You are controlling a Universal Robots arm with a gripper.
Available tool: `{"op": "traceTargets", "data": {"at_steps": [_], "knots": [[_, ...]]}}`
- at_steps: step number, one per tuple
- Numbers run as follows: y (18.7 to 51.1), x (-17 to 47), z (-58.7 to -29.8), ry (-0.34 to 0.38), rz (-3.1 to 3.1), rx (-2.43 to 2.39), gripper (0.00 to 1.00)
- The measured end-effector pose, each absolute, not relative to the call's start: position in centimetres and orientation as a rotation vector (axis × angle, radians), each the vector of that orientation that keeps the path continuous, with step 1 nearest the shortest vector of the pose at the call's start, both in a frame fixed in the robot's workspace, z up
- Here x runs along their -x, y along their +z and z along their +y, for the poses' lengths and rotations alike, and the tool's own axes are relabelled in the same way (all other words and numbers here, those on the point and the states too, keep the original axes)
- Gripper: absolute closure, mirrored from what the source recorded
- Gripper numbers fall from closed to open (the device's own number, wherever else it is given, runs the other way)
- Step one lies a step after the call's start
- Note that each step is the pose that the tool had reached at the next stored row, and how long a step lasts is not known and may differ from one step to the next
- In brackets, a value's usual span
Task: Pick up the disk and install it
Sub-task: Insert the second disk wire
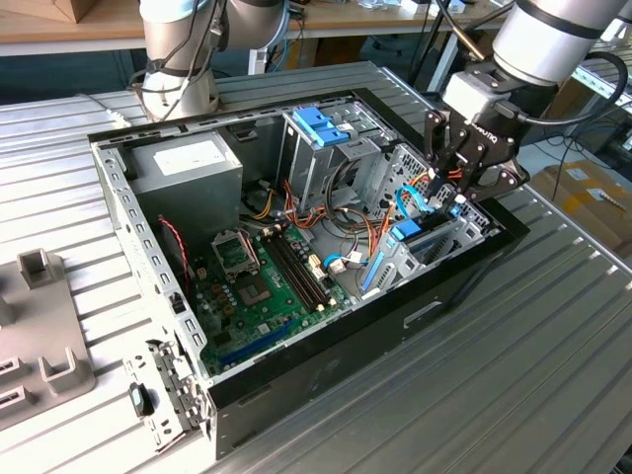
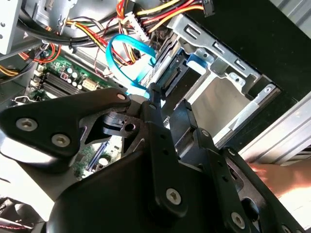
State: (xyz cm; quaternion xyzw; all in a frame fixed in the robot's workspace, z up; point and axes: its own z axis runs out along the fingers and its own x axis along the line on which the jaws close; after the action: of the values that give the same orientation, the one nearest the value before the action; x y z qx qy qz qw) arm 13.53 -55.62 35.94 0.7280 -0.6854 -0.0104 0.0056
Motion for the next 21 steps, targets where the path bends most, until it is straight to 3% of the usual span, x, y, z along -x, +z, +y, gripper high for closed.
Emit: {"op": "traceTargets", "data": {"at_steps": [21], "knots": [[36.36,-13.76,-55.62,-0.033,-2.146,-2.279,0.64]]}}
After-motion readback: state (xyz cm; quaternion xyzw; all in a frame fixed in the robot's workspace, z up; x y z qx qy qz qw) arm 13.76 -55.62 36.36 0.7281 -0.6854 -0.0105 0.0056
